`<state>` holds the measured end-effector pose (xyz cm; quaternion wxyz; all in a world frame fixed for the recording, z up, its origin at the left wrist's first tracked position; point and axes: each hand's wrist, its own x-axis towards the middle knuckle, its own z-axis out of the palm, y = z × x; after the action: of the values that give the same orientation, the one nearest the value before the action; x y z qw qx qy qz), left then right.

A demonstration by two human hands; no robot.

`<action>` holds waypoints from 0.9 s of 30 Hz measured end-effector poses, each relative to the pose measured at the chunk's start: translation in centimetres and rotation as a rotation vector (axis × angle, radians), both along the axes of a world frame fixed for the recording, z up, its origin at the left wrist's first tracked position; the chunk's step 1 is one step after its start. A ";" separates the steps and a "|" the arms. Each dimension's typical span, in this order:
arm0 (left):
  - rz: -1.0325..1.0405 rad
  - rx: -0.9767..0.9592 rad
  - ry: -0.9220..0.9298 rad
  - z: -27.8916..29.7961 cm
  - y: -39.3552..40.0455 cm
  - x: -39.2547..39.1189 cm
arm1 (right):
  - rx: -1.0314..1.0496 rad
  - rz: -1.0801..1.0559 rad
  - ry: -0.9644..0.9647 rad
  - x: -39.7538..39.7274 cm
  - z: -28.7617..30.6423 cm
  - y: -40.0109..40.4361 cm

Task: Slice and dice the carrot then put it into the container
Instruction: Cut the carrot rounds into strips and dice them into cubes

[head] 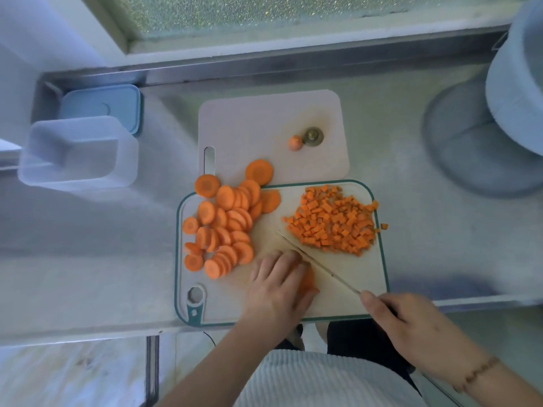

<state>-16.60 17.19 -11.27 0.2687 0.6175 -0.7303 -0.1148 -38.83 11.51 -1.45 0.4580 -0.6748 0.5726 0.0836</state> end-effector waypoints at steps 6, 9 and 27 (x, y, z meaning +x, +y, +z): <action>0.027 -0.029 0.002 -0.8 0.5 0.3 | 0.005 -0.021 0.044 0.2 -0.3 0.2; 0.075 -0.031 -0.015 -0.9 0.6 0.4 | 0.013 -0.006 0.034 0.8 -0.1 0.7; 0.034 -0.042 0.098 -1.3 0.4 0.9 | -0.035 0.053 0.181 2.5 -0.1 2.0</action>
<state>-15.65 17.61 -12.56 0.3191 0.6177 -0.7078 -0.1249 -36.35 13.52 -1.59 0.3901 -0.6873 0.5950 0.1464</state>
